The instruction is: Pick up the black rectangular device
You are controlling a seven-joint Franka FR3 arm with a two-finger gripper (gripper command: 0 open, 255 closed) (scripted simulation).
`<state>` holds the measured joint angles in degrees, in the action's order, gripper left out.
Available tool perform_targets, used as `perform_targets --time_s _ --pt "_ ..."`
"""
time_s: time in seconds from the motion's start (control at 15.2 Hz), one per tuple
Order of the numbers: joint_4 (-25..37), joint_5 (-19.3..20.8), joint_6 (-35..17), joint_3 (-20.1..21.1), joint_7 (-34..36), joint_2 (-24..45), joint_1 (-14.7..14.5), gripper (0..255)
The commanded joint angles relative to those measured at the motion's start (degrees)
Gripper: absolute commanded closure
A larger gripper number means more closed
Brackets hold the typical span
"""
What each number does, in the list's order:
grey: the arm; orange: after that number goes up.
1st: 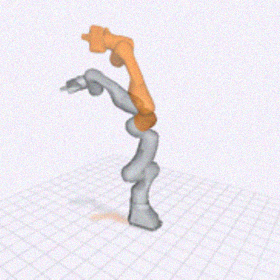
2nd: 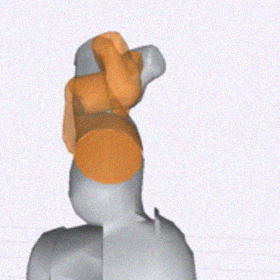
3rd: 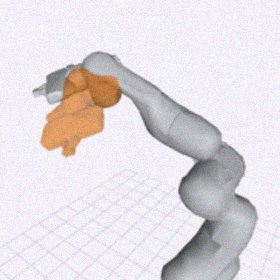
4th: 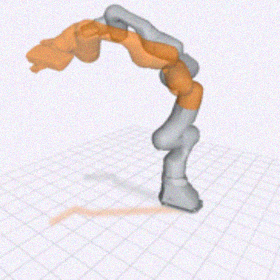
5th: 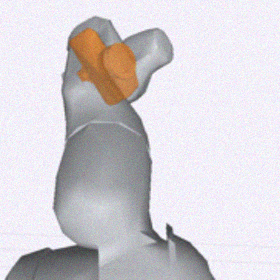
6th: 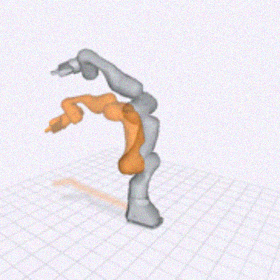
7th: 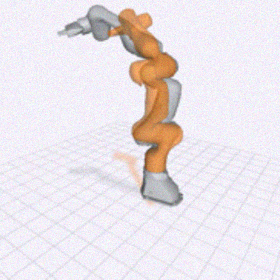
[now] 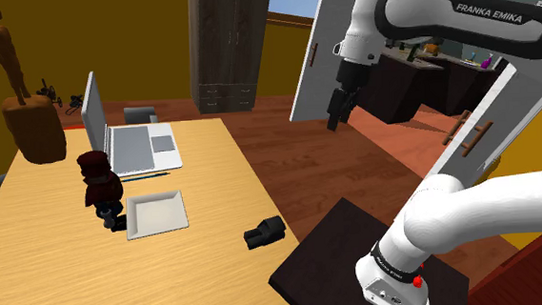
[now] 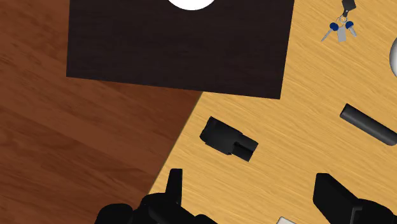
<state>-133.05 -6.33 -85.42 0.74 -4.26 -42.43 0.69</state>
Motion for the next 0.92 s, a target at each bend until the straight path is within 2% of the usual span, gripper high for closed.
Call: perform_targets --time_s 0.0,0.46,0.86 --pt "0.0 0.0 0.0 0.0 0.0 0.0 0.0 0" --pt "-11.6 0.1 -14.8 1.1 -8.1 2.1 -3.7 0" --pt "-19.1 0.0 -28.7 2.3 -14.7 7.6 -7.0 0"
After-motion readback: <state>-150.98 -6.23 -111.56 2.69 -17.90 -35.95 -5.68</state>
